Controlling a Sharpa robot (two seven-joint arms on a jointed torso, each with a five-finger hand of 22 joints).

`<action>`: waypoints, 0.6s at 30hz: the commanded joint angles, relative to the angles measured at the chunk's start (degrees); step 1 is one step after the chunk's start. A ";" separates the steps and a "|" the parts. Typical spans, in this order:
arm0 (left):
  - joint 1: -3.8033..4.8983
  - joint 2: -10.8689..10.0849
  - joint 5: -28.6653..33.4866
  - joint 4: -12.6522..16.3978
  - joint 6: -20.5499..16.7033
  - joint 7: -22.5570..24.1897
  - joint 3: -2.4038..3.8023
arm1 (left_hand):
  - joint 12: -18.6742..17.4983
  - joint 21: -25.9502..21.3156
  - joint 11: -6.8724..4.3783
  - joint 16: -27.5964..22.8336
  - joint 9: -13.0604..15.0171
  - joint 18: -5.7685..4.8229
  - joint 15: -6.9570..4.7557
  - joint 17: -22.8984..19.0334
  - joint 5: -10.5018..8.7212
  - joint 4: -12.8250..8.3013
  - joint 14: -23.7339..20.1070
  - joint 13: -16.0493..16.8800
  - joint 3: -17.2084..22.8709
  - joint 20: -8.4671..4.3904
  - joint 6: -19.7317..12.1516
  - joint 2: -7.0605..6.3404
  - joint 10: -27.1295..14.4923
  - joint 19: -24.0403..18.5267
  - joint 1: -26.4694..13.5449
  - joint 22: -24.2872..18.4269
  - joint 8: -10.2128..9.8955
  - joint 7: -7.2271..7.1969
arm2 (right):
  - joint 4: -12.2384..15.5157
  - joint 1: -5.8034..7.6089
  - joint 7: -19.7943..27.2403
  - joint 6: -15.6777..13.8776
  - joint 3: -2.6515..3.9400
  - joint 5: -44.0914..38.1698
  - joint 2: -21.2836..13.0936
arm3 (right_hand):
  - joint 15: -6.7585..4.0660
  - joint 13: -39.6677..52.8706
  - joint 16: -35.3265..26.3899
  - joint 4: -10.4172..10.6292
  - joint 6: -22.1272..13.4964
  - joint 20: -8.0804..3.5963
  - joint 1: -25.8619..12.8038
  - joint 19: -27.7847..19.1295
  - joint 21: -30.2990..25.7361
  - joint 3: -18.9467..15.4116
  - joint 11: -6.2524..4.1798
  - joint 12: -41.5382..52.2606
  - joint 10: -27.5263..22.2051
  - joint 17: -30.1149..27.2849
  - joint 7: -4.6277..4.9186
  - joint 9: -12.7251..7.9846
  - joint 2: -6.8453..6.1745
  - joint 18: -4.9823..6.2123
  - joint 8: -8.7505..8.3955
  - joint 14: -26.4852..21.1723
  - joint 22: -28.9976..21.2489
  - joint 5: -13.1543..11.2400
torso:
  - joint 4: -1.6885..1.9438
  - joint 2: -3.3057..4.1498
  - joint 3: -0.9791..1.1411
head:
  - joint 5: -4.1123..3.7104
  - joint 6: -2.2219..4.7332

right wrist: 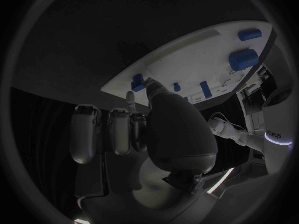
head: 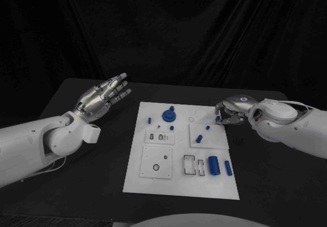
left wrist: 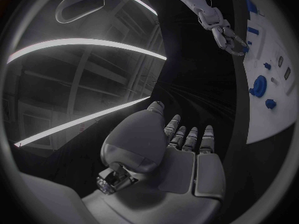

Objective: Assemble the parts on the task board

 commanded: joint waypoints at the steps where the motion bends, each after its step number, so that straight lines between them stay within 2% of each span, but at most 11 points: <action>1: -0.09 0.03 0.07 0.07 0.84 0.46 0.06 | 0.00 -0.20 0.18 -0.21 0.07 0.59 -0.06 -0.08 0.25 0.10 0.08 0.05 0.28 -0.07 0.31 -0.19 -0.03 -0.04 0.58 -0.09 0.23 -0.19 | -0.19 -0.20 -0.88 0.60 0.02 -0.13 0.10 | 0.47 15.09 -0.26 -0.50 -0.42 0.47 0.68 2.41 -0.35 0.07 0.41 0.14 5.90 4.21 -0.03 0.43 -0.12 -0.63 0.72 3.97 12.34 0.65 | 0.01 0.00 0.01 | -0.03 -0.09; 8: -0.11 0.03 0.07 0.05 0.94 0.37 0.06 | 0.00 -0.20 0.18 -0.21 0.07 0.59 -0.06 -0.08 0.25 0.10 0.08 0.05 0.28 -0.07 0.31 -0.19 -0.03 -0.04 0.58 -0.09 0.23 -0.19 | -0.35 -0.30 -1.00 0.76 0.02 -0.13 0.24 | 0.46 15.09 -0.32 -0.71 -0.67 0.45 0.97 2.39 -0.44 0.04 0.39 0.14 5.90 4.09 -0.06 1.45 -0.19 -0.62 2.24 3.95 12.32 1.61 | 0.01 0.00 0.00 | -0.08 -0.18; 12: -0.12 0.01 0.07 0.05 0.97 0.32 0.06 | 0.00 -0.20 0.18 -0.21 0.07 0.59 -0.06 -0.08 0.25 0.10 0.08 0.05 0.28 -0.07 0.31 -0.19 -0.03 -0.04 0.58 -0.09 0.23 -0.19 | -0.38 -0.33 -1.13 0.81 0.02 -0.13 0.23 | 0.46 15.09 -0.34 -0.74 -0.82 0.45 1.02 2.37 -0.50 0.04 0.37 0.14 5.90 4.06 -0.07 1.62 -0.21 -0.60 2.46 3.94 12.31 1.84 | -0.01 0.00 0.01 | -0.12 -0.23; 15: -0.14 -0.01 0.07 0.05 0.99 0.28 0.06 | 0.00 -0.20 0.18 -0.21 0.08 0.59 -0.03 -0.08 0.26 0.10 0.08 0.05 0.32 -0.05 0.34 -0.19 -0.04 -0.04 0.62 -0.09 0.24 -0.18 | -0.43 -0.34 -1.14 0.71 0.02 -0.13 0.22 | 0.43 15.09 -0.35 -1.23 -1.46 0.42 1.60 2.38 -0.53 0.34 0.35 0.14 5.90 4.02 -0.09 2.75 0.03 -0.60 4.04 3.94 12.31 4.91 | 0.00 0.00 0.00 | -0.13 -0.26; 18: -0.14 -0.01 0.07 0.05 1.01 0.26 0.06 | 0.00 -0.20 0.18 -0.21 0.08 0.59 -0.03 -0.08 0.26 0.10 0.08 0.05 0.32 -0.05 0.34 -0.19 -0.04 -0.04 0.62 -0.09 0.24 -0.18 | -0.47 -0.35 -1.11 0.68 0.02 -0.13 0.22 | 0.40 15.09 -0.35 -1.49 -1.58 0.40 1.77 2.39 -0.54 0.50 0.31 0.14 5.90 4.02 -0.15 3.33 0.10 -0.60 4.87 3.94 12.31 6.57 | -0.01 -0.01 0.00 | -0.14 -0.27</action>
